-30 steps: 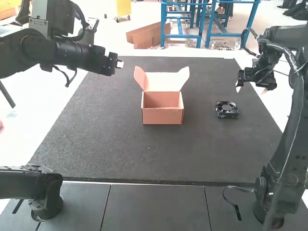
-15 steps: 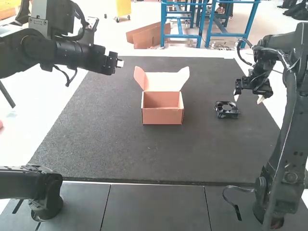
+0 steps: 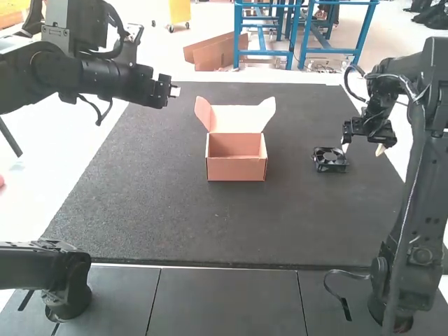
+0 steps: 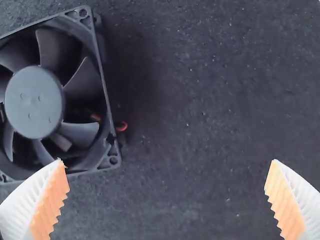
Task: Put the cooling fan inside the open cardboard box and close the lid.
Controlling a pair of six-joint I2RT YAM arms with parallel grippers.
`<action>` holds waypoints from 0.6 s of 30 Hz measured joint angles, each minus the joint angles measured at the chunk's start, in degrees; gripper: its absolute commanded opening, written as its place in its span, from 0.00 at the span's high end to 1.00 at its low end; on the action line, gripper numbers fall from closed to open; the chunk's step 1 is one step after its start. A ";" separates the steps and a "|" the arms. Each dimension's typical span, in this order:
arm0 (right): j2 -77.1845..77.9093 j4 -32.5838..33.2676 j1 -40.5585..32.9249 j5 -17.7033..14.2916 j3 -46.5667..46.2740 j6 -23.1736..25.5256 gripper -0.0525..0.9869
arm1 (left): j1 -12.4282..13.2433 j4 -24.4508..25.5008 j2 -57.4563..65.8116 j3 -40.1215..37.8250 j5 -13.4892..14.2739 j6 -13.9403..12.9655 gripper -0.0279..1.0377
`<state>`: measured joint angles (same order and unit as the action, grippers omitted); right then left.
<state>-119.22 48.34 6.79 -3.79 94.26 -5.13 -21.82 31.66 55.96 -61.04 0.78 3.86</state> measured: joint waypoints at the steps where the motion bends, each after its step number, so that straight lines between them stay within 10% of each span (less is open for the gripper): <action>1: -0.33 0.00 0.04 -0.09 0.22 0.00 0.08 | 0.02 -0.04 0.00 0.00 0.00 0.00 0.06; 18: -5.01 0.00 0.11 -0.11 5.38 0.42 0.08 | 0.02 -0.37 0.00 -0.02 0.00 0.00 0.06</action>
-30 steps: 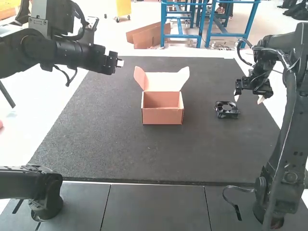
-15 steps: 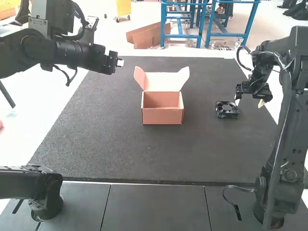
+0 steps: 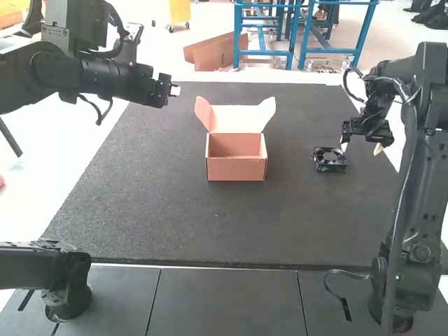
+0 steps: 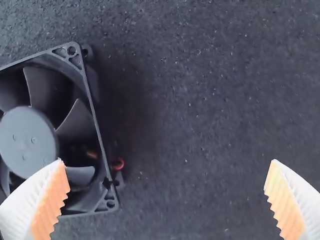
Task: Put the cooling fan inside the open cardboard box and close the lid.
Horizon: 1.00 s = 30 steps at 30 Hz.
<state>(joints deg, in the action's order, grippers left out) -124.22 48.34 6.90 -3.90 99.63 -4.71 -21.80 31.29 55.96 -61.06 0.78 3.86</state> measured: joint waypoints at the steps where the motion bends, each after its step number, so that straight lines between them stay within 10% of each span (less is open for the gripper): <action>1: -0.42 0.00 -0.02 0.00 0.35 0.00 0.08 | -0.02 0.00 0.02 0.00 -0.02 0.00 0.06; 30: -4.50 5.18 -0.02 0.00 3.76 0.00 0.08 | -0.02 -0.48 1.51 0.02 -0.02 0.02 0.06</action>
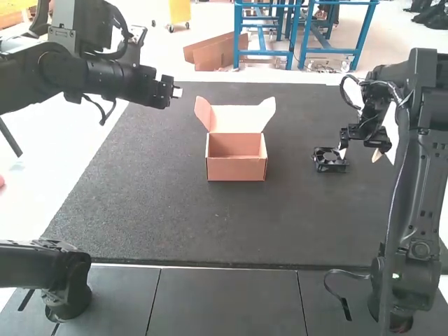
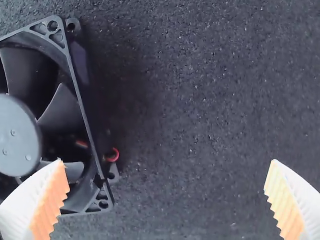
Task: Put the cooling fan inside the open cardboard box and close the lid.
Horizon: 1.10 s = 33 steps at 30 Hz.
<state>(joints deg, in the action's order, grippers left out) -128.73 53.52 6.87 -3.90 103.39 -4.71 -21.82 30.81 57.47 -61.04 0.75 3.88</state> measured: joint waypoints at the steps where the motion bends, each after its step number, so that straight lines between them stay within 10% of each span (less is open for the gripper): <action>1: -0.11 -0.07 0.00 0.00 0.15 0.00 0.08 | 0.02 0.15 0.00 0.00 0.00 -0.02 0.06; 29: -4.50 0.13 0.00 0.00 4.04 0.39 0.09 | 0.00 1.14 0.00 0.00 0.00 0.02 0.06; 33: -4.50 0.94 0.02 0.00 4.55 0.42 0.29 | 0.02 1.27 0.00 0.00 0.00 0.02 0.06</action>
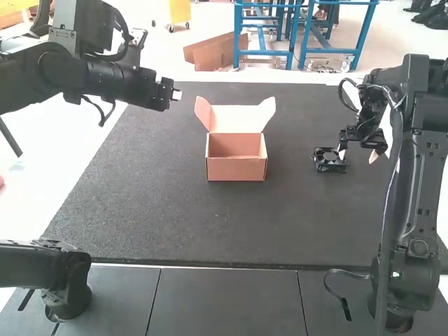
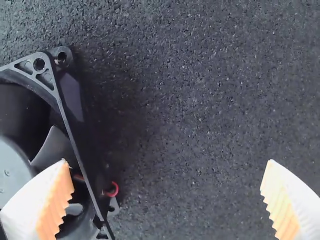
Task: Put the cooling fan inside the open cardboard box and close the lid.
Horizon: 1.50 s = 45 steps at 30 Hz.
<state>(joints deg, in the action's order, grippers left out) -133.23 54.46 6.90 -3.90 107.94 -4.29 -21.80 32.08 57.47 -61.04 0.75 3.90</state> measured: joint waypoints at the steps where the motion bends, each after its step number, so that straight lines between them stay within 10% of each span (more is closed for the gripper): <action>1: 0.00 0.20 0.00 0.02 0.02 0.00 0.42 | -0.02 0.04 0.00 0.00 0.00 0.00 0.06; 8: 0.00 0.31 0.00 3.02 0.02 1.09 0.97 | 0.00 0.15 0.02 -0.02 0.00 0.00 0.06; 18: 0.00 0.39 0.35 5.05 0.00 1.51 0.96 | 0.00 0.79 0.00 -0.02 0.00 0.00 0.06; 25: 0.00 0.76 0.35 5.42 -0.61 1.51 0.74 | 0.00 1.81 0.00 -0.02 0.00 0.00 0.06; 29: -0.39 0.92 0.35 5.51 -1.27 1.53 0.75 | -0.02 2.36 -0.02 -0.02 -0.02 0.00 0.06; 32: -0.39 0.57 0.33 5.86 -1.46 1.57 0.97 | -0.02 2.43 0.00 -0.02 -0.02 0.00 0.06; 45: 0.11 -1.31 0.35 7.39 -1.44 1.99 0.97 | 0.00 2.36 0.00 -0.02 0.00 0.02 0.06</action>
<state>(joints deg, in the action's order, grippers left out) -133.12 53.15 7.25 3.49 106.50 -2.31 -21.80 34.44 57.47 -61.06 0.75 3.92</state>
